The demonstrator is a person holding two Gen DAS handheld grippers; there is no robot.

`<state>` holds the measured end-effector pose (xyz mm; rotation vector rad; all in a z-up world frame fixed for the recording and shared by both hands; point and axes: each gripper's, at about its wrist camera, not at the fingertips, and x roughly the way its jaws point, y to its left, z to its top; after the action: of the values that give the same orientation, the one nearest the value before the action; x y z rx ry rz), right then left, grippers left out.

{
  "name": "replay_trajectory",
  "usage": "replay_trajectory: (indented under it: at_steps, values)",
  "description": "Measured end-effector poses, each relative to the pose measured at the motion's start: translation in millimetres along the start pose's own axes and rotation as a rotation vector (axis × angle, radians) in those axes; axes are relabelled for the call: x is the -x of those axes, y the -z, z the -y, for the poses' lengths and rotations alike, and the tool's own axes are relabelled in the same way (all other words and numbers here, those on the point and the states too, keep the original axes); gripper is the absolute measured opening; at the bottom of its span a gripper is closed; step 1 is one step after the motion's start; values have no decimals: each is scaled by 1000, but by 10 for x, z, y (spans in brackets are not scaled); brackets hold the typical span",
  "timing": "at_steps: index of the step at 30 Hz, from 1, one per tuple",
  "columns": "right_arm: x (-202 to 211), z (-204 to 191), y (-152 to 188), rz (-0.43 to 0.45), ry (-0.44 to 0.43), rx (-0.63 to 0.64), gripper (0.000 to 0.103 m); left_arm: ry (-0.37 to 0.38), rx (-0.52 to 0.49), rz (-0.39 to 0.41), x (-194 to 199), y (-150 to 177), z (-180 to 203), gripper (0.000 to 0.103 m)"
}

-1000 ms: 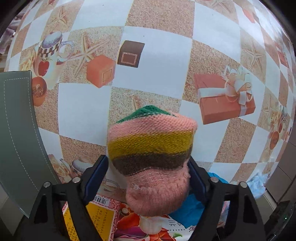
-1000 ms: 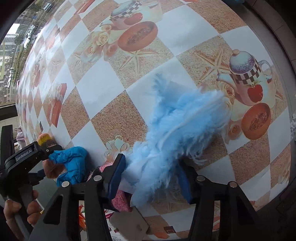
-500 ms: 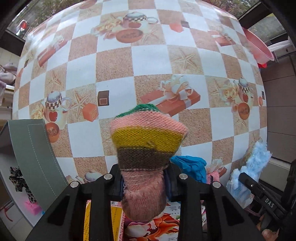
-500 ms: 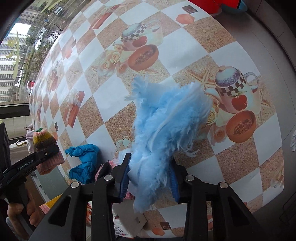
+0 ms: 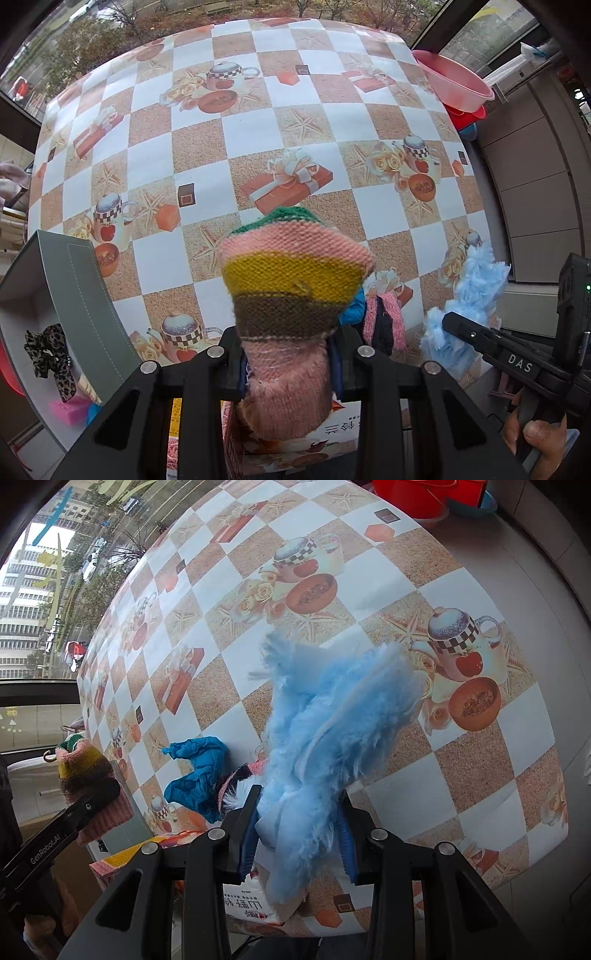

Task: Organize soft objects
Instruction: 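Lift the striped knit sock and light blue fluffy item toward the white box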

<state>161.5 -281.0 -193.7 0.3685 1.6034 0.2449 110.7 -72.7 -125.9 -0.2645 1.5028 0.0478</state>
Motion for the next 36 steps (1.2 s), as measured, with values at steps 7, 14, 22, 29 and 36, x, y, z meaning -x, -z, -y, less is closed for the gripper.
replay_trajectory:
  at_steps: [7,14,22,29,36]
  values:
    - [70,-135,257,29,15,10,39,55,-63,24,161,280,56,35]
    - [180,-238,680,57,35,14,39,92,-177,33,342,718,116,35]
    - [207,-319,1246,51,48,17,39,109,-300,38,477,1303,65,35]
    - [126,-567,1645,28,45,68,39,108,-292,77,658,1642,-199,35]
    - [-30,-976,1970,-27,44,203,39,80,-199,127,806,1815,-637,35]
